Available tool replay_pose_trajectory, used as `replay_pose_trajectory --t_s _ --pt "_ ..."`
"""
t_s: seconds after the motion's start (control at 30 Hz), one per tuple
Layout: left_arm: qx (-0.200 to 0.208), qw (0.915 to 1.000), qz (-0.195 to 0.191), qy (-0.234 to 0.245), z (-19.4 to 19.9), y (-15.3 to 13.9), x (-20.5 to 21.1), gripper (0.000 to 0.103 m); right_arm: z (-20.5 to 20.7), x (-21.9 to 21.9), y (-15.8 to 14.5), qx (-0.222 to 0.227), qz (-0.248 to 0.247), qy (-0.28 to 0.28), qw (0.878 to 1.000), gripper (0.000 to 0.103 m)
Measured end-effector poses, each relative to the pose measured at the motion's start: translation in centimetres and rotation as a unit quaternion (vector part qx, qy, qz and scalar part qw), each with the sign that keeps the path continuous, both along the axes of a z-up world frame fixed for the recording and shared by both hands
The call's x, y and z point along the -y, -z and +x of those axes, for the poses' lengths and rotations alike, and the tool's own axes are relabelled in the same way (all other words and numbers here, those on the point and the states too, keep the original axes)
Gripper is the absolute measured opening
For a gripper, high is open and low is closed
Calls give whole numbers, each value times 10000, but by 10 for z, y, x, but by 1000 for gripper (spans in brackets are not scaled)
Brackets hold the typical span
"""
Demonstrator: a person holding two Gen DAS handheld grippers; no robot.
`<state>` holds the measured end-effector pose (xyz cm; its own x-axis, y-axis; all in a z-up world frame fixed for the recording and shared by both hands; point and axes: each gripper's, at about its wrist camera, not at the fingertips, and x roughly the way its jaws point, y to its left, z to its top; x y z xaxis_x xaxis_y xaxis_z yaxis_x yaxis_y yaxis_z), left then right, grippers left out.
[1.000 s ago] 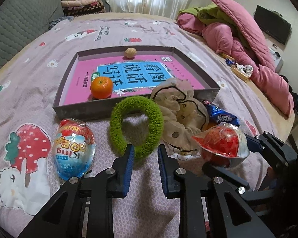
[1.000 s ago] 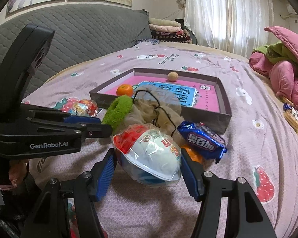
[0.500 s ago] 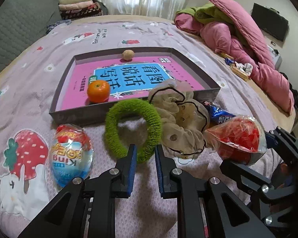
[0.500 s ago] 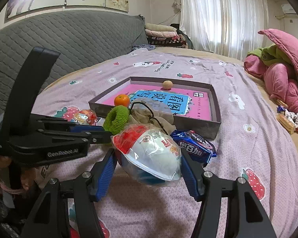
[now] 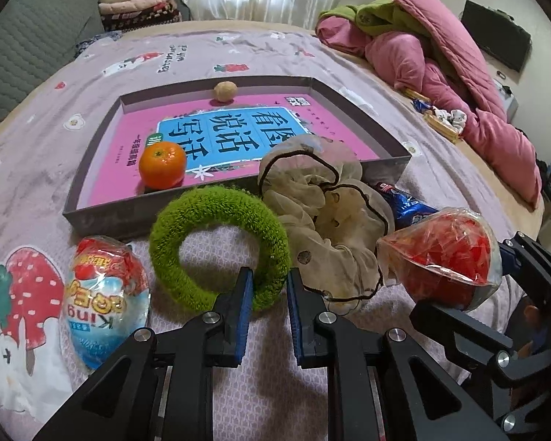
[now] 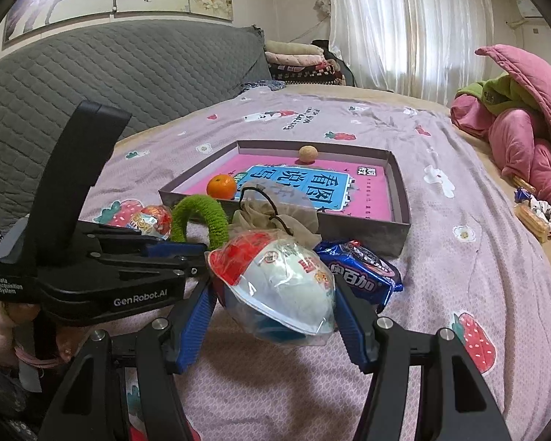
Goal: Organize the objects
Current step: 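Lift the green ring with the left gripper while the right gripper lifts the plastic egg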
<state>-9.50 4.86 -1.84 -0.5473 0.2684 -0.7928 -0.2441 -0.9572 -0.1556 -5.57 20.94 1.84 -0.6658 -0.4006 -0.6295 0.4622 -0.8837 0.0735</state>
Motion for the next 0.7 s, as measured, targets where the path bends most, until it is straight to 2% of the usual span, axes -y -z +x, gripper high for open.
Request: replay_pose_trajectory --t_s 0.27,0.37,0.7 --pt "103 9998 160 -41 -14 8 4 19 -7 4 5 33 -16 -12 10000 63" --pt "73 9998 181 -20 -17 11 4 15 -8 3 6 70 -53 -3 10000 63" --pt "-19 9993 369 69 -23 8 9 12 -13 0 5 -45 -155 77 9998 62"
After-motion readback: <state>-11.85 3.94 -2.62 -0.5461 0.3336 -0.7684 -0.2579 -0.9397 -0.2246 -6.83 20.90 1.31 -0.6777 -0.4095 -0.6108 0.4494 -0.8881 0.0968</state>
